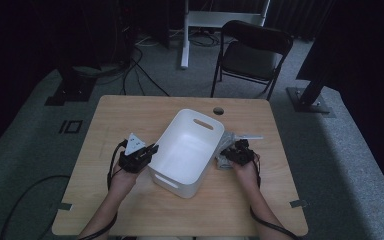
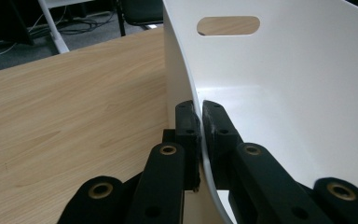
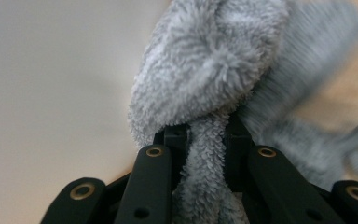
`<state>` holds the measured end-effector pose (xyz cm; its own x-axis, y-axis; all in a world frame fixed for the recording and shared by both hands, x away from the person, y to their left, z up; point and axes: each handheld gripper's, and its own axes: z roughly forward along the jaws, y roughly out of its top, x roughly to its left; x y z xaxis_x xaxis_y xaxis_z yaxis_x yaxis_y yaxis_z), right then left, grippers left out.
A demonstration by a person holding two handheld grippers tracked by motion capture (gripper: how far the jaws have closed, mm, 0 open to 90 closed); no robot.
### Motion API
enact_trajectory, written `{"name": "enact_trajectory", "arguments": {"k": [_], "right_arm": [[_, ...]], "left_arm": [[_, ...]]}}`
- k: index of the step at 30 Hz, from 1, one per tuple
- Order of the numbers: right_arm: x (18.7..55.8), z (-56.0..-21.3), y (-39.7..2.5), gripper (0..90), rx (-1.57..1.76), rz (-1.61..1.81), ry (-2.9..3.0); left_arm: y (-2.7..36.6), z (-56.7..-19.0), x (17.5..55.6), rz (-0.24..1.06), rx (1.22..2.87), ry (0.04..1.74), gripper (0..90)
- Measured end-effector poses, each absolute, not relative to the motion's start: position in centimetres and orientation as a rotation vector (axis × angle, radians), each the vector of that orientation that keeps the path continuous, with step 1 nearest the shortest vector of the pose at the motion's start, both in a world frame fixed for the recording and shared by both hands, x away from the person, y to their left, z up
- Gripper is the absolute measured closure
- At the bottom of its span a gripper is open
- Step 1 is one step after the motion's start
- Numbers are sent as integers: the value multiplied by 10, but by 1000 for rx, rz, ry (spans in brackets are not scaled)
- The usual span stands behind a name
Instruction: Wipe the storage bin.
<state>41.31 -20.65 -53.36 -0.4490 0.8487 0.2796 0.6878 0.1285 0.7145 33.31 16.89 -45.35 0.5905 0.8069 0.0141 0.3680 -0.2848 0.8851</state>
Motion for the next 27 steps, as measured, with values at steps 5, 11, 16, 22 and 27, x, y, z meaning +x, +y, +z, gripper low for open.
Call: {"name": "enact_trajectory", "arguments": {"k": [5, 11, 16, 22, 27], "right_arm": [[412, -535, -207, 771, 1540, 1226, 2189], [405, -527, -217, 770, 1548, 1299, 2147], [397, -513, -227, 769, 1534, 1344, 2114], [388, -499, -237, 768, 1503, 1338, 2093], [381, -492, -249, 768, 1510, 1365, 2050]], "left_arm": [[170, -454, 334, 587, 1868, 972, 857], [170, -453, 336, 562, 1870, 974, 837], [173, -453, 335, 492, 1878, 957, 735], [175, -447, 326, 461, 1877, 948, 622], [177, -447, 320, 402, 1868, 936, 598]]}}
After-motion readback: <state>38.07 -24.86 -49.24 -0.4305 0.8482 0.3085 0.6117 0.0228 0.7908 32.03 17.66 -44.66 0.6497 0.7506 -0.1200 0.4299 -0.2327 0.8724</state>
